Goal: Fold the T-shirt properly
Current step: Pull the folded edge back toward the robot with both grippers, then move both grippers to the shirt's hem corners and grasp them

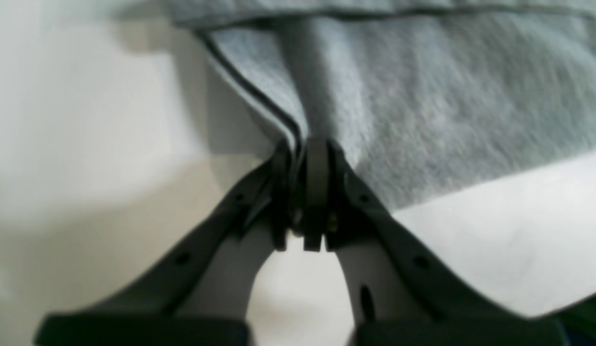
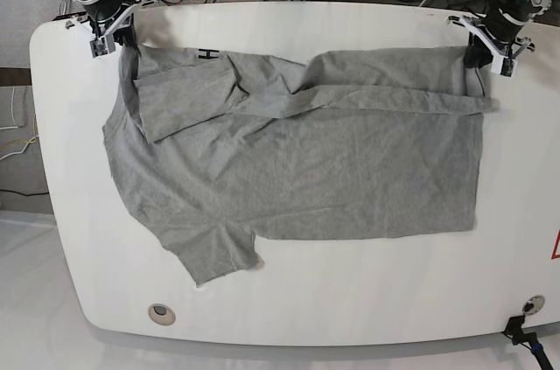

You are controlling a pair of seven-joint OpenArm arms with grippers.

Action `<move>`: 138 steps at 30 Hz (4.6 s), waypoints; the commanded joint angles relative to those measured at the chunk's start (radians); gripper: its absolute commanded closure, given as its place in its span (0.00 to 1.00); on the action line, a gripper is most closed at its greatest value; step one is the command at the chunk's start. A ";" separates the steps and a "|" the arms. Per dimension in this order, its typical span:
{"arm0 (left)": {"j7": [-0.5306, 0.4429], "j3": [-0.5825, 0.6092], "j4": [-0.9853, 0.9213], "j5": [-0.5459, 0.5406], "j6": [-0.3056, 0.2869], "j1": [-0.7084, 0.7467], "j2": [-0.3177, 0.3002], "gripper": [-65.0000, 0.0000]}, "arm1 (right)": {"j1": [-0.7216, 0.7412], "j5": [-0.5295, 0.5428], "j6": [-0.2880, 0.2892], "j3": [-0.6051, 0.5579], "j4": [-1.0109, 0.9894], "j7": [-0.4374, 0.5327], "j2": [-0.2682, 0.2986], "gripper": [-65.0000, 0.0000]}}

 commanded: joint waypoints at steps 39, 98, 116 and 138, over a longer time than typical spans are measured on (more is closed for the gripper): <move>0.042 -0.248 0.164 0.025 -0.122 0.016 -0.058 0.47 | 0.007 0.008 0.004 0.086 0.224 -0.098 -0.005 0.74; 0.179 -0.159 -0.072 0.032 -0.116 -0.547 -0.008 0.26 | 0.762 0.001 0.043 -0.104 -0.391 -0.096 0.075 0.33; 0.172 -0.156 -0.273 0.104 -0.119 -0.737 -0.050 0.26 | 1.084 -0.176 0.047 -0.110 -0.936 0.168 0.093 0.32; 0.145 -0.115 -0.276 0.104 -0.117 -0.737 -0.051 0.26 | 0.995 -0.167 0.053 -0.178 -0.961 0.182 0.052 0.34</move>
